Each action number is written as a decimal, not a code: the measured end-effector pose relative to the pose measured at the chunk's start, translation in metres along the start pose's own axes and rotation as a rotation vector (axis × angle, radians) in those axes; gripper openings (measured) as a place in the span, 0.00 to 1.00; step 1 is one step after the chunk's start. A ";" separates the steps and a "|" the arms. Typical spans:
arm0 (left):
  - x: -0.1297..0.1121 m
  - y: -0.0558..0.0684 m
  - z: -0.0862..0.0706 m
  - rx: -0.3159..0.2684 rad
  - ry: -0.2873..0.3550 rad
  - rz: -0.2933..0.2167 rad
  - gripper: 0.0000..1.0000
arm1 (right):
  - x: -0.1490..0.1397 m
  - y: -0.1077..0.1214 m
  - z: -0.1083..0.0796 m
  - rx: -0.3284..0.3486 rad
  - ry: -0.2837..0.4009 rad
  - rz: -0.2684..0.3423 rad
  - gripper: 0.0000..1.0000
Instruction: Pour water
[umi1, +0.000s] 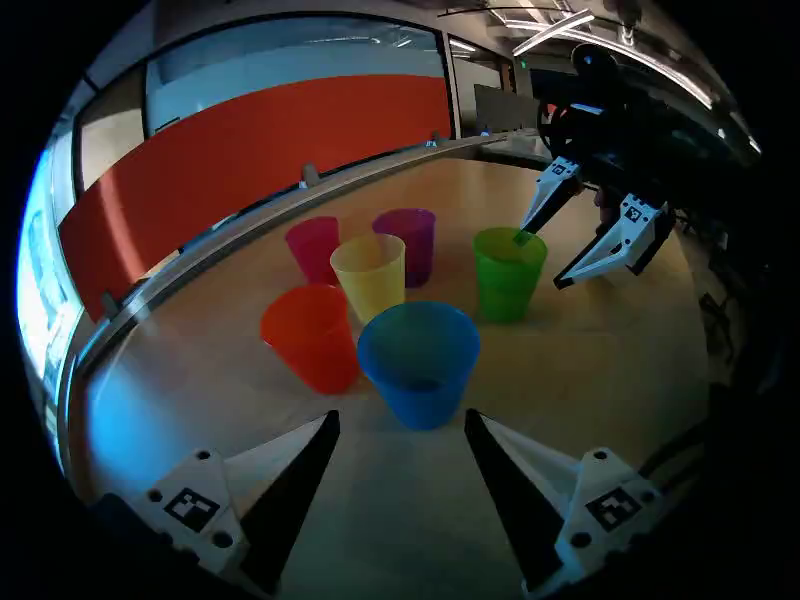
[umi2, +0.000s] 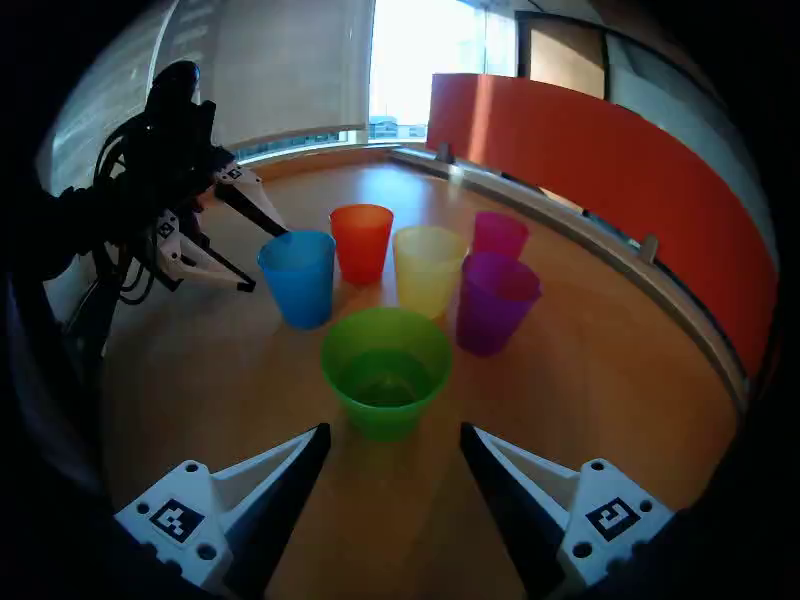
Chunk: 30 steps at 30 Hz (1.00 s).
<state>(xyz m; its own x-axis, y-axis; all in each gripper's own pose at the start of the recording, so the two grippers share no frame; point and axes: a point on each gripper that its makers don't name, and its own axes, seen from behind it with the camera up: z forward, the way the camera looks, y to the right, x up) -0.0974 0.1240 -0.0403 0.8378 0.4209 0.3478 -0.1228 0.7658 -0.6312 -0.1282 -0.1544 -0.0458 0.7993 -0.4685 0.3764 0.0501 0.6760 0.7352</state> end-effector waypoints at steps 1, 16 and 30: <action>0.000 0.000 -0.003 0.003 0.003 -0.005 0.93 | -0.002 -0.001 -0.004 -0.004 0.000 0.002 1.00; 0.002 -0.016 -0.053 0.142 0.082 -0.090 0.93 | -0.020 0.003 -0.078 -0.168 0.085 0.086 1.00; 0.008 -0.043 -0.082 0.283 0.191 -0.191 0.93 | -0.012 0.048 -0.135 -0.428 0.252 0.226 1.00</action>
<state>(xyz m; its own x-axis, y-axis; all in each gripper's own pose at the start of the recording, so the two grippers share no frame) -0.0420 0.0548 -0.0676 0.9403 0.1804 0.2886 -0.0748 0.9368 -0.3419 -0.0546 -0.0398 -0.0909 0.9345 -0.1697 0.3130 0.0580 0.9399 0.3366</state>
